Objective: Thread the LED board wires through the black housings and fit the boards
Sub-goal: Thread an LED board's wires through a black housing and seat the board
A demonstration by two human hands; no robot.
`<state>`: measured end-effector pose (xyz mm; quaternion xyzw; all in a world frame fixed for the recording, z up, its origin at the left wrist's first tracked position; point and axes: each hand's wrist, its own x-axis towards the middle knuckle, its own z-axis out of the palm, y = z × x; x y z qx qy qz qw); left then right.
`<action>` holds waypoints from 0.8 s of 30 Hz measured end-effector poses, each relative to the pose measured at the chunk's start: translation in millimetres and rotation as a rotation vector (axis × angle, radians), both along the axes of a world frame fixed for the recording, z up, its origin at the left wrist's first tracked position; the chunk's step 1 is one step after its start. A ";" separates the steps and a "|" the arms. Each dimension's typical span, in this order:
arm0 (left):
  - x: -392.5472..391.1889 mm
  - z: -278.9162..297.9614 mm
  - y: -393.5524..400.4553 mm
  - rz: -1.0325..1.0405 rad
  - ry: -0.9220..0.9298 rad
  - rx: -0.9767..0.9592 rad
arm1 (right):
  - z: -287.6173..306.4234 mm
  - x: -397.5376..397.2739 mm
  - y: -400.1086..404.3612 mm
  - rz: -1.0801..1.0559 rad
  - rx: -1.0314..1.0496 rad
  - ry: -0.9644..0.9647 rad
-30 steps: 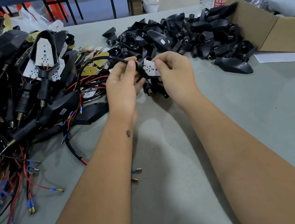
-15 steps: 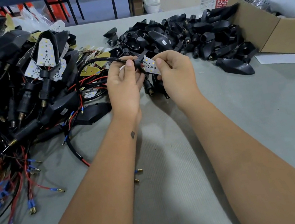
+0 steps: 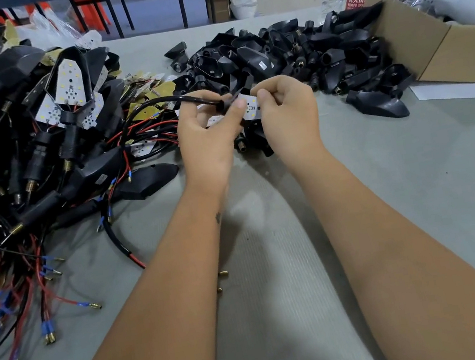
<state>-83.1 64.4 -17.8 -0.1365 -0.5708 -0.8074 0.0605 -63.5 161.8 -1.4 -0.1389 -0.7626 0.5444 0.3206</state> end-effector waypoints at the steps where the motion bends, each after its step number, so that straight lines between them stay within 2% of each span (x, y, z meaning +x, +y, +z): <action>1: -0.9 0.0 -1.8 0.010 0.009 -0.011 | -0.3 0.1 -1.0 0.011 0.003 -0.011; 6: -2.4 4.1 -8.7 -0.007 -0.046 0.002 | -1.7 1.8 -2.2 0.016 -0.115 -0.009; 7: -2.6 4.2 -9.2 -0.025 -0.061 0.005 | -2.0 2.2 -2.4 0.002 -0.091 0.004; 11: -3.2 7.1 -10.7 -0.056 -0.094 0.041 | -0.9 3.8 -6.1 -0.127 0.247 0.077; 13: -4.0 10.4 -11.8 -0.060 -0.097 0.069 | 0.4 4.5 -4.0 -0.140 0.269 0.079; 16: -3.3 15.6 -11.9 -0.034 -0.061 0.038 | 4.1 6.7 -0.1 0.085 0.097 -0.035; 20: -0.5 18.4 -10.7 0.020 0.042 -0.149 | 5.1 11.9 -1.2 0.457 0.074 -0.122; 24: -2.7 23.7 -17.8 0.058 0.072 -0.224 | 14.7 10.9 -0.2 0.635 -0.205 -0.286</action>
